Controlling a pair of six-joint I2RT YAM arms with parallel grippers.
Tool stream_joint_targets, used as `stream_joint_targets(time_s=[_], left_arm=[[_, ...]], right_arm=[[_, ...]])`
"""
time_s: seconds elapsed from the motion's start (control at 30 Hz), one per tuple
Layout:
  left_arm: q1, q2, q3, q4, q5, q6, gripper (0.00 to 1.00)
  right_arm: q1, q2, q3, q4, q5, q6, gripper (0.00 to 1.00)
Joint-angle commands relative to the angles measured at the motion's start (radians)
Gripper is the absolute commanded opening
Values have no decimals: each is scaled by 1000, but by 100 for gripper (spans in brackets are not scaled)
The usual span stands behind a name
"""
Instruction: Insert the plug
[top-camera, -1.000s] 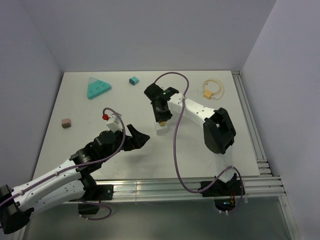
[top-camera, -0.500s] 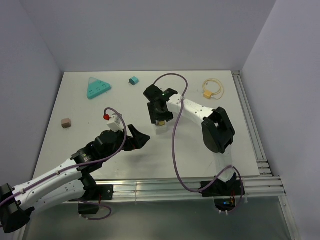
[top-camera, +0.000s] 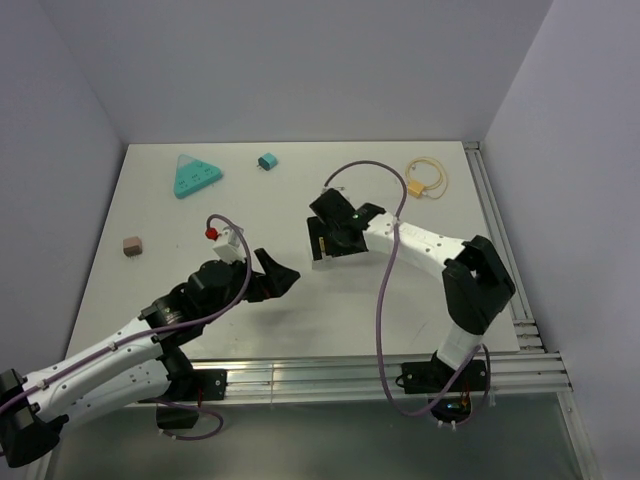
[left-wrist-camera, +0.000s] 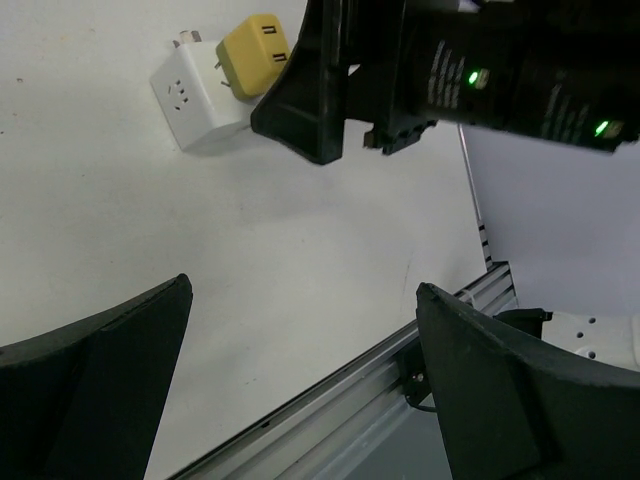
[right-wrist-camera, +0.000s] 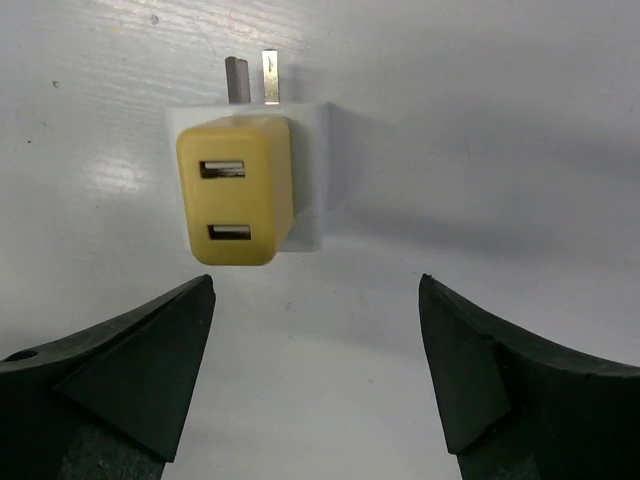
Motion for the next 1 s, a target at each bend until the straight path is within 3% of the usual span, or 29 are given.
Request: stream_joint_targets(time_s=[0.0, 0.27, 0.5, 0.73, 0.83, 0.97], left_arm=[[3, -52, 28, 22, 13, -12, 99], [3, -87, 27, 7, 18, -22, 100], [3, -92, 19, 7, 28, -32, 99], [3, -78, 31, 4, 25, -16, 100], [3, -72, 28, 11, 30, -16, 100], [3, -66, 27, 8, 30, -15, 100]], right_arm=[[42, -89, -146, 282, 71, 19, 90], [121, -111, -367, 635, 189, 47, 92], [130, -80, -430, 786, 277, 42, 92], [130, -11, -393, 781, 301, 59, 86], [130, -14, -407, 817, 289, 64, 74], [130, -34, -428, 842, 274, 82, 45]])
